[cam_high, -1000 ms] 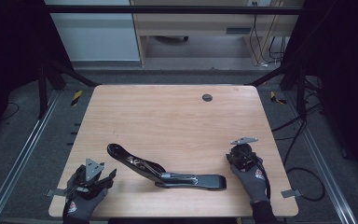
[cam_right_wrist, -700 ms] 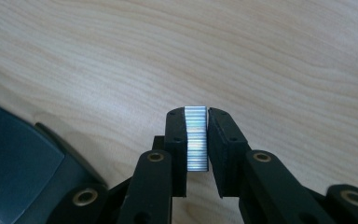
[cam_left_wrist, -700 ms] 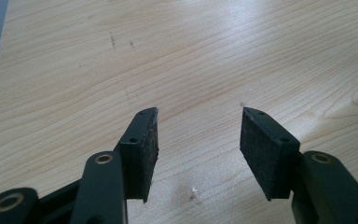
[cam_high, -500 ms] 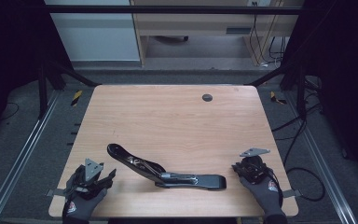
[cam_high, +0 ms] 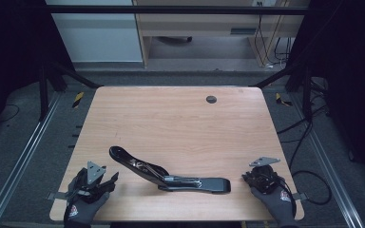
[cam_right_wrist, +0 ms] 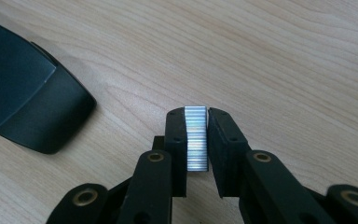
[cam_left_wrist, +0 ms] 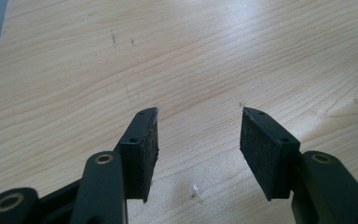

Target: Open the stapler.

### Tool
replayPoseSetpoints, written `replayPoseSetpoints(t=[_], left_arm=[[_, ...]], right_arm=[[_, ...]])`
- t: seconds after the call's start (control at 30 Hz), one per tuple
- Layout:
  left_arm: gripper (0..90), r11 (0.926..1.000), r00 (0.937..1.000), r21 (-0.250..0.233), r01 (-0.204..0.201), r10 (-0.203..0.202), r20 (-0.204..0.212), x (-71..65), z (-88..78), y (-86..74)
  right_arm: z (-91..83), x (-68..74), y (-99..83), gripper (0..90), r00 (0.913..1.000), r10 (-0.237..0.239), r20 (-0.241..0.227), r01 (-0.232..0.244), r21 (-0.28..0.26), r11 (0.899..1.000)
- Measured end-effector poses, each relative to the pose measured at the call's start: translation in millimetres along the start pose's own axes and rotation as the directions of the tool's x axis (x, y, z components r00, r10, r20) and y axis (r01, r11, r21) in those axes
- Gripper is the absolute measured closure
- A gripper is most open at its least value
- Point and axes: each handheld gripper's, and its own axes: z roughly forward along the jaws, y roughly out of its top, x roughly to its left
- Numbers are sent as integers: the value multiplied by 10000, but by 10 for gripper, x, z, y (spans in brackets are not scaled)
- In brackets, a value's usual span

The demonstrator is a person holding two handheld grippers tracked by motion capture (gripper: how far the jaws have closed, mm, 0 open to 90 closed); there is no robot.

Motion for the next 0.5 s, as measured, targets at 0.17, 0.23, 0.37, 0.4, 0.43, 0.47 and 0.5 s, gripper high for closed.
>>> replayPoseSetpoints(t=[0.17,0.23,0.37,0.4,0.43,0.47,0.5], left_arm=[[464,10000,10000,-11,30,-30,33,5,0,-2],[464,10000,10000,-13,27,-27,32,8,-2,-3],[463,10000,10000,-18,83,-83,52,14,-3,-7],[463,10000,9999,-17,92,-91,61,15,-1,-8],[463,10000,9999,-7,93,-92,67,15,1,-10],[462,10000,9999,7,94,-94,81,14,4,-11],[463,10000,9999,28,77,-77,85,12,7,-11]], right_arm=[[11,8,-1,779,10000,-82,39,81,56,10000],[11,7,3,768,9999,-117,56,117,78,9999],[-24,16,42,733,10000,-19,32,19,73,10000],[-41,20,59,731,9999,-45,146,44,59,10000],[-63,25,81,729,9998,-1,216,-1,79,10000],[-80,26,106,724,9997,34,230,-38,176,9998],[-94,25,129,721,9998,45,174,-50,284,9996]])
